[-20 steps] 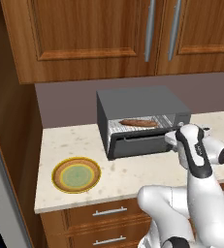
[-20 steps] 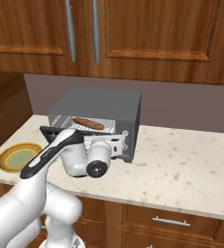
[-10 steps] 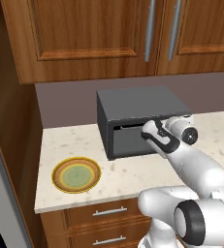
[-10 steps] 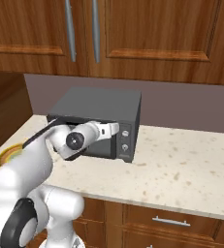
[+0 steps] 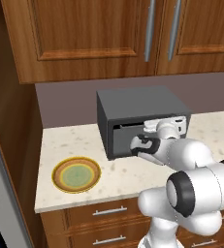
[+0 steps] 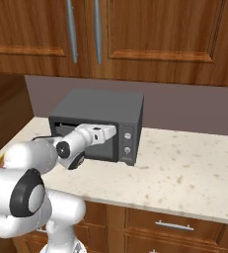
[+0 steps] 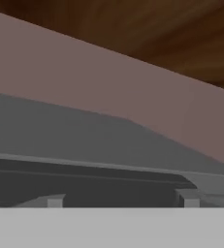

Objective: Pull the toaster oven rack outwards. Pick up the baguette from the plate and place it on the toaster oven rack. Close the toaster oven door fully and set the temperature to the lowest setting.

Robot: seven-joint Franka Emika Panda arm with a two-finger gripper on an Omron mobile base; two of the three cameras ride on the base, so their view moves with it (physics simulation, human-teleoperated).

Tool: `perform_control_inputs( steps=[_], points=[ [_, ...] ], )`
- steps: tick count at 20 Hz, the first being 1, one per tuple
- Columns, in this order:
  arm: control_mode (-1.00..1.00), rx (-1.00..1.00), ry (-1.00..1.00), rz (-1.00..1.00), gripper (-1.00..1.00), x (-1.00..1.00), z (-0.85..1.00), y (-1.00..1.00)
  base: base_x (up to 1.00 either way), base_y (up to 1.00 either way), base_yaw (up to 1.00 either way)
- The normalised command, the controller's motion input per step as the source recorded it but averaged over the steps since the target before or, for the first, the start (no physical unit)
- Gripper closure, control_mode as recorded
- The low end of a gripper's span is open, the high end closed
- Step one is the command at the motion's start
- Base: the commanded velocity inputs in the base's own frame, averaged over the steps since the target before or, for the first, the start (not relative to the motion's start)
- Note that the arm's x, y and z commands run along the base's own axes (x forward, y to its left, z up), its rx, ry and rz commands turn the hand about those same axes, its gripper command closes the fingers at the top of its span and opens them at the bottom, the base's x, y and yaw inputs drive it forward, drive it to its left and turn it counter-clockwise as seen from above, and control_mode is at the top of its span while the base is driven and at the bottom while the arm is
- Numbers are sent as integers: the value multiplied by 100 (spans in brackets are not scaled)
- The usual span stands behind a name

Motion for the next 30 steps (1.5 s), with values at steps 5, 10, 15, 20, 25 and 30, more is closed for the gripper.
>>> perform_control_inputs(
  steps=[5, 10, 15, 20, 25, 30],
  points=[
    [-100, 0, 1, -3, -100, -50, 89, 0, 0, 0, 0],
    [-100, 0, 20, -8, -100, -71, 83, 0, 0, 0, 0],
    [-100, 0, 35, -6, -100, -93, 22, 0, 0, 0, 0],
    [-100, 0, 48, -2, -100, -73, 0, -18, 0, 0, 0],
    [-100, 0, 45, 0, -100, -19, 0, -16, 0, 0, 0],
    [-100, 0, 5, 0, -100, 0, -2, -4, 0, 0, 0]
  ],
)
